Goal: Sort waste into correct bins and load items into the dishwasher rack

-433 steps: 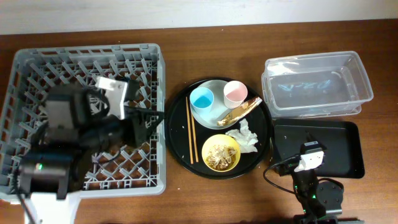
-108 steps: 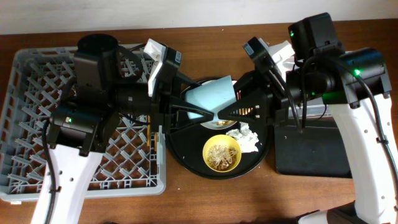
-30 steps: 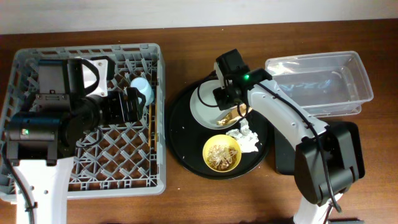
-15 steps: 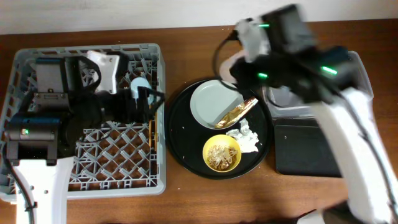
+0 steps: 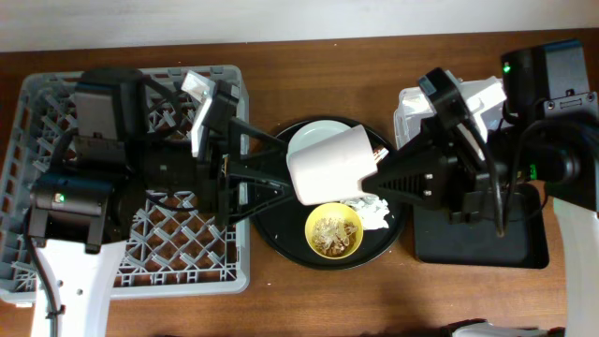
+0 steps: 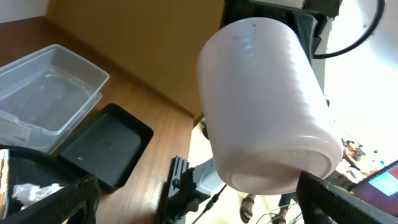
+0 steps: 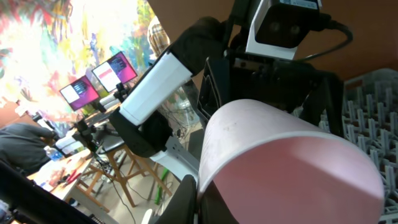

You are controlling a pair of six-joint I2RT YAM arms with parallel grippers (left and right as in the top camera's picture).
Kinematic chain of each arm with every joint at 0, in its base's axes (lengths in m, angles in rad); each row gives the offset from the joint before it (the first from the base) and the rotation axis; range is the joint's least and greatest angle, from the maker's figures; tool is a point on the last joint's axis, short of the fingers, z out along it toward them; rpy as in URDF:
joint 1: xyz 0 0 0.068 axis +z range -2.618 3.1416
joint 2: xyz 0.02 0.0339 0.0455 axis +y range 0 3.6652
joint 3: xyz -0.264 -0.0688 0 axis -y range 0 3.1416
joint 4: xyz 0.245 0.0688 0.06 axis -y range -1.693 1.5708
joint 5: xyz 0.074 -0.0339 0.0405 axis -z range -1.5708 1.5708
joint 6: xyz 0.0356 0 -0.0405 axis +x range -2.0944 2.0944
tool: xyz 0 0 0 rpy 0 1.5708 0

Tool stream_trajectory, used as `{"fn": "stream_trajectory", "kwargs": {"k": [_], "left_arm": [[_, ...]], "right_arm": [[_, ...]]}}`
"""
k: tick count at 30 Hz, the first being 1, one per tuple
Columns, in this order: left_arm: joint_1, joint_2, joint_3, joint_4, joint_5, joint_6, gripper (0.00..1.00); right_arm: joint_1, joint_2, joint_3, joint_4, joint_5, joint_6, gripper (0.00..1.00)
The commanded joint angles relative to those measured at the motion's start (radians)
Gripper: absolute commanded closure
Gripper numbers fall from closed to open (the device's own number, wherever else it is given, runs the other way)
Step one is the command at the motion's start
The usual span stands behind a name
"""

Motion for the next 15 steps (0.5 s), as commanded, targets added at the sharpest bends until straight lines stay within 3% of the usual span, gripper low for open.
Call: {"fn": "stream_trajectory", "kwargs": {"k": [1,12,15], "left_arm": [[-0.051,-0.009,0.007,0.062,0.117,0.015,0.01],[-0.051,-0.01,0.007,0.073,0.143,0.016,0.01],[-0.051,-0.01,0.007,0.073,0.143,0.016,0.01]], "right_arm": [[0.016,0.026,-0.001,0.004,-0.014,-0.018,0.96],[0.021,0.05,-0.002,0.027,0.231,-0.043,0.96],[0.021,0.056,-0.002,0.054,0.105,-0.043,0.96]]}}
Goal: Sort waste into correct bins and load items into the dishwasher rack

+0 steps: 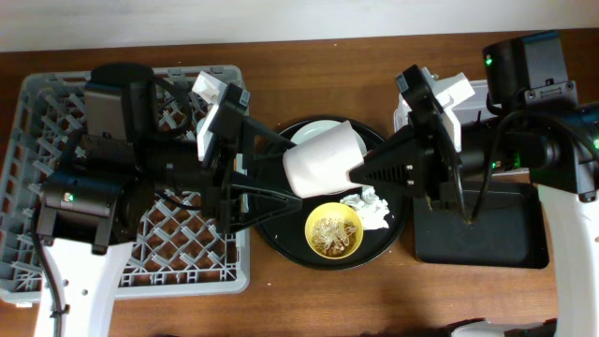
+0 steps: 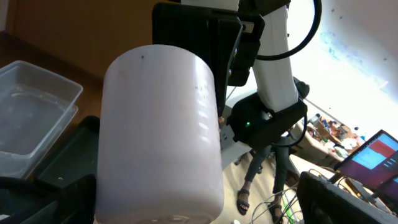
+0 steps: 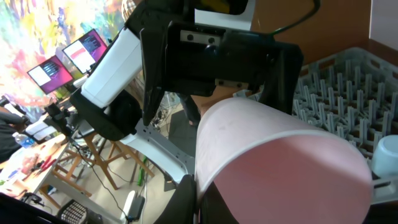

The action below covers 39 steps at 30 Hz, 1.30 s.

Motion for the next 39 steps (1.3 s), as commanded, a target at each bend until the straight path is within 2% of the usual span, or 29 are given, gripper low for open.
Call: {"fn": "stream_trajectory", "kwargs": {"k": [1,2,3,6,9,10,12,14,16,26,27,30,32,33,35,36,39], "left_arm": [[-0.008,-0.012,0.008,0.002,0.064,0.005,0.03],[-0.008,-0.012,0.008,0.002,0.065,0.005,0.08],[-0.008,-0.012,0.008,0.002,0.065,0.005,0.11],[-0.048,-0.012,0.008,0.034,0.065,0.005,0.11],[-0.085,-0.012,0.008,0.066,0.016,0.005,0.31],[-0.085,-0.012,0.008,0.066,-0.025,0.004,0.32],[-0.085,-0.012,0.008,0.067,-0.078,0.005,0.32],[-0.082,-0.012,0.008,0.09,-0.08,0.0,0.19],[-0.082,-0.012,0.008,0.154,-0.08,-0.058,0.09],[-0.084,-0.012,0.008,0.14,-0.079,-0.067,0.11],[-0.084,-0.011,0.008,0.14,-0.079,-0.067,0.18],[-0.084,-0.011,0.008,0.141,-0.08,-0.066,0.3],[-0.084,-0.011,0.008,0.14,-0.087,-0.063,0.33],[-0.084,-0.011,0.008,0.139,-0.087,-0.064,0.24],[-0.088,-0.011,0.008,0.122,-0.08,-0.064,0.06],[-0.109,-0.011,0.008,0.12,-0.068,-0.063,0.03],[-0.119,-0.011,0.008,0.118,-0.075,-0.063,0.02]], "right_arm": [[-0.001,0.016,-0.002,0.034,-0.112,-0.014,0.96],[-0.001,0.017,-0.002,0.04,-0.185,-0.014,0.96],[0.0,0.017,-0.002,0.039,-0.179,-0.014,0.96],[0.034,0.034,-0.002,0.04,-0.163,-0.03,0.96],[0.034,0.055,-0.002,0.034,-0.147,-0.033,0.96],[0.034,0.055,-0.002,0.021,-0.138,-0.033,0.96],[0.034,0.055,-0.002,-0.016,-0.066,-0.033,0.96],[0.034,0.055,-0.002,-0.029,-0.058,-0.032,0.96],[0.034,0.055,-0.002,-0.066,-0.053,-0.032,0.96],[0.034,0.055,-0.002,-0.017,-0.125,-0.033,0.94],[0.034,0.055,-0.002,-0.017,-0.125,-0.033,0.91],[0.04,0.055,-0.002,-0.017,-0.118,-0.033,0.91],[0.04,0.055,-0.002,-0.017,-0.118,-0.033,0.91],[0.04,0.055,-0.002,-0.011,-0.119,-0.033,0.96],[0.04,0.055,-0.002,0.044,-0.119,-0.033,0.96],[0.04,0.055,-0.002,0.084,-0.13,-0.032,0.96],[0.038,0.055,-0.002,0.128,-0.149,-0.033,0.96]]}}
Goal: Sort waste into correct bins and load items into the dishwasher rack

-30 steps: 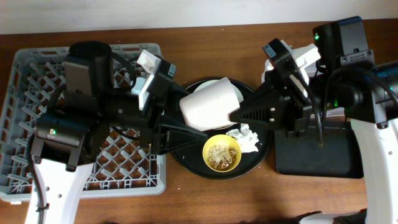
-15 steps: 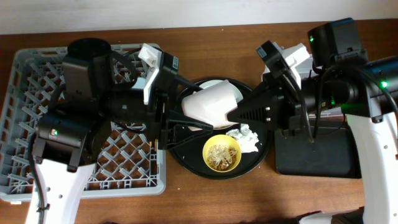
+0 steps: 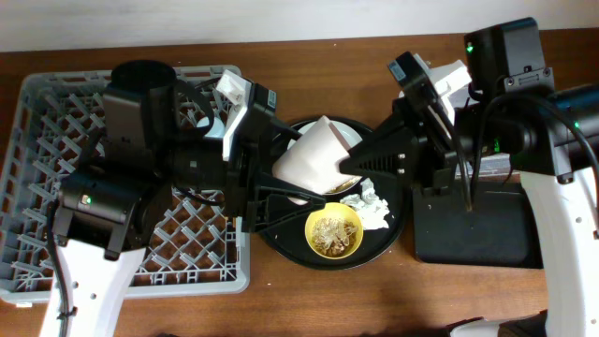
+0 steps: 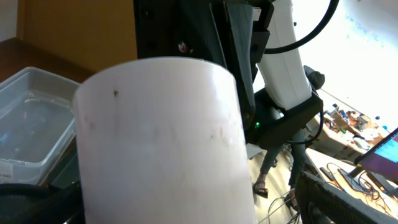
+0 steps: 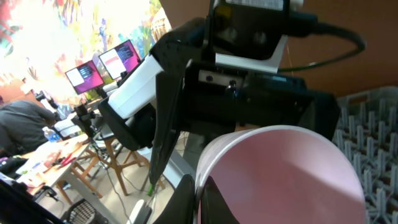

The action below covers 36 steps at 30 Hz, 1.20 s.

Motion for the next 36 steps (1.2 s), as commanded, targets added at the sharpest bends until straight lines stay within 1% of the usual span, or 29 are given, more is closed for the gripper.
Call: {"fn": "stream_trajectory", "kwargs": {"k": [1,2,3,6,9,10,11,12,13,14,15,16,17,18,19,20,21,22,23,24,27,28,29,30,31,33,34,36], "left_arm": [[-0.018,-0.011,0.008,-0.002,0.029,0.006,0.04],[-0.018,-0.011,0.008,-0.001,0.026,0.006,0.1],[-0.018,-0.011,0.008,-0.002,0.027,0.006,0.18],[-0.028,-0.011,0.008,-0.006,0.027,0.006,0.19],[-0.037,-0.011,0.008,-0.006,0.026,0.006,0.5],[-0.036,-0.011,0.008,-0.006,0.022,0.005,0.54],[-0.036,-0.011,0.008,-0.009,0.0,0.005,0.59],[-0.036,-0.011,0.008,-0.01,-0.027,0.005,0.61],[-0.036,-0.011,0.008,-0.018,-0.042,0.005,0.62],[-0.036,-0.011,0.008,-0.084,-0.146,0.006,0.62],[-0.036,-0.011,0.008,-0.121,-0.213,0.006,0.62],[-0.036,-0.011,0.008,-0.153,-0.269,0.011,0.63],[-0.036,-0.011,0.008,-0.162,-0.287,0.025,0.63],[-0.036,-0.011,0.008,-0.162,-0.287,0.028,0.64],[-0.036,-0.011,0.008,-0.164,-0.287,0.028,0.67],[-0.036,-0.011,0.008,-0.168,-0.287,0.028,0.7],[-0.036,-0.011,0.008,-0.202,-0.293,0.028,0.74],[-0.036,-0.011,0.008,-0.248,-0.332,0.04,0.76],[-0.036,-0.011,0.008,-0.303,-0.362,0.082,0.77],[-0.036,-0.011,0.008,-0.312,-0.363,0.082,0.77],[-0.037,-0.011,0.008,-0.317,-0.38,0.085,0.77],[-0.037,-0.011,0.008,-0.317,-0.392,0.086,0.77],[-0.037,-0.011,0.008,-0.317,-0.391,0.085,0.77],[-0.037,-0.011,0.008,-0.317,-0.388,0.085,0.77],[-0.037,-0.011,0.008,-0.317,-0.388,0.085,0.77],[-0.037,-0.011,0.008,-0.316,-0.388,0.085,0.77],[-0.037,-0.011,0.008,-0.316,-0.388,0.085,0.77],[-0.037,-0.011,0.008,-0.315,-0.388,0.085,0.77]], "right_arm": [[0.004,0.01,0.002,0.029,-0.013,-0.011,0.96],[0.004,0.01,0.002,0.029,-0.013,-0.011,0.96],[0.004,0.01,0.002,0.035,-0.013,-0.011,0.96],[0.004,0.01,0.002,0.056,-0.013,-0.011,0.96],[0.003,0.01,0.002,0.06,-0.013,-0.011,0.96],[0.003,0.01,0.002,0.068,-0.012,-0.011,0.9],[0.003,0.01,0.002,0.07,-0.012,-0.011,0.8],[0.002,0.01,0.002,0.071,-0.006,-0.01,0.49],[-0.015,0.01,0.002,0.072,0.01,0.008,0.3],[-0.085,0.01,0.002,0.082,0.045,0.069,0.13],[-0.129,0.01,0.002,0.091,0.07,0.111,0.05],[-0.163,0.01,0.002,0.093,0.119,0.156,0.01],[-0.174,0.01,0.002,0.082,0.182,0.187,0.02],[-0.172,0.01,0.002,0.042,0.27,0.19,0.01],[-0.173,0.01,0.002,0.009,0.379,0.21,0.01],[-0.174,0.01,0.002,0.014,0.444,0.259,0.01],[-0.173,0.01,0.002,0.023,0.43,0.283,0.01],[-0.173,0.01,0.002,0.018,0.335,0.283,0.08],[-0.166,0.01,0.002,0.059,0.271,0.342,0.96],[-0.15,0.01,0.002,0.097,0.279,0.402,0.96],[-0.055,0.01,0.002,0.224,0.28,0.479,0.96],[0.035,0.01,0.002,0.315,0.314,0.494,0.96],[0.092,0.01,0.002,0.346,0.43,0.535,0.96],[0.124,0.01,0.002,0.349,0.518,0.544,0.96],[0.185,0.013,0.002,0.347,0.646,0.545,0.96],[0.259,0.023,0.002,0.339,0.739,0.555,0.96],[0.273,0.026,0.002,0.311,0.826,0.584,0.96],[0.273,0.026,0.002,0.275,0.853,0.586,0.96]]}}
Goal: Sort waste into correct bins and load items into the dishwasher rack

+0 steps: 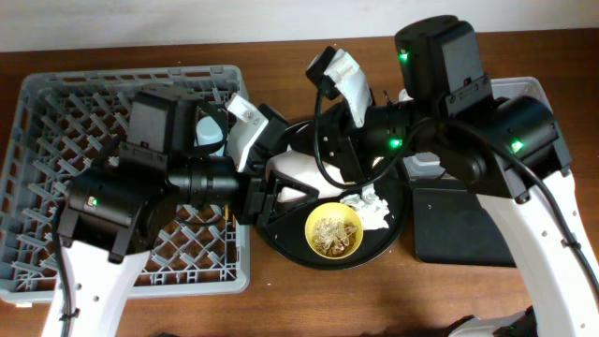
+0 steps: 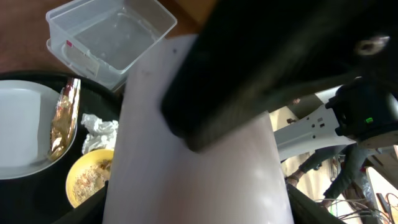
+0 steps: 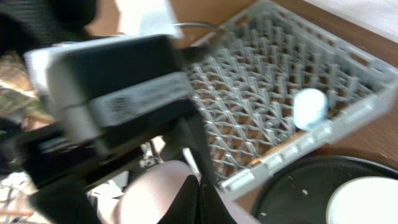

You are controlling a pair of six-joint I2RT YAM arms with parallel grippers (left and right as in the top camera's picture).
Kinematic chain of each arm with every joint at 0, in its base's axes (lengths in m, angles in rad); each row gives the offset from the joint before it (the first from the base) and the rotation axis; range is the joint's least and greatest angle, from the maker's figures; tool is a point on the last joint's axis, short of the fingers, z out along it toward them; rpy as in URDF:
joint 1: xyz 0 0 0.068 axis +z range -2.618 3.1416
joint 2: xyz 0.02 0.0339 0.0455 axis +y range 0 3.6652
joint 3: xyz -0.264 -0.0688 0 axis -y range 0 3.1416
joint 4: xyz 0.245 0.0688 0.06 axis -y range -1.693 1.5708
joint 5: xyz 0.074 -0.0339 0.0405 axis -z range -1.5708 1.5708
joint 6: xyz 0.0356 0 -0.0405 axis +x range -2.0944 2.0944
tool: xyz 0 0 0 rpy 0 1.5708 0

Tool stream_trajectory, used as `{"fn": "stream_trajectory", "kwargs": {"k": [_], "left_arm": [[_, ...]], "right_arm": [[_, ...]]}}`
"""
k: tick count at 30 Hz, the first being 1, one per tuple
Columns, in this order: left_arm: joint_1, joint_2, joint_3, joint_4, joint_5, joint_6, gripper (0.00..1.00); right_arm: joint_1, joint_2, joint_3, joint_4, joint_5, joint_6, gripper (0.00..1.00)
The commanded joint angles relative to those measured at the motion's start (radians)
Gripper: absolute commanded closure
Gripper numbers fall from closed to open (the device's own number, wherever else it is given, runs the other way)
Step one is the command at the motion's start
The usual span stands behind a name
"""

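A white plastic cup point(image 1: 298, 178) lies on its side in the air above the left edge of the round black tray point(image 1: 398, 239). My left gripper point(image 1: 279, 184) reaches it from the rack side. In the left wrist view the cup point(image 2: 199, 155) fills the space between both fingers and touches them. My right gripper point(image 1: 325, 171) comes from the right and is shut on the cup's wall point(image 3: 155, 193). The grey dishwasher rack point(image 1: 56, 122) is at left, with a small white cup point(image 1: 208, 133) in it.
On the tray sit a yellow bowl point(image 1: 334, 231) of food scraps, a crumpled tissue point(image 1: 372, 208), a white plate point(image 2: 25, 130) and a gold wrapper point(image 2: 62, 121). A clear tub point(image 2: 112, 37) and a black bin point(image 1: 468, 229) stand at right.
Both grippers and the cup have shifted left and lower, toward the rack's right edge. The cup now sits deeper between my left fingers, which touch its sides.
My right gripper held the white cup by its rim above the tray, with my left gripper open facing it. At each later moment the cup lay further between the left fingers and nearer the rack. Now both grippers hold it.
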Motion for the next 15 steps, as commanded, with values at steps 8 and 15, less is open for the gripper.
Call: {"fn": "stream_trajectory", "kwargs": {"k": [8,15], "left_arm": [[0.027,-0.011,0.006,0.051,-0.073,0.019,0.77],[0.104,0.01,-0.073,-0.172,-0.962,-0.229,0.82]], "right_arm": [[0.003,0.014,0.002,-0.131,0.216,0.077,0.96],[0.003,0.015,0.002,-0.395,0.942,0.37,0.85]]}}
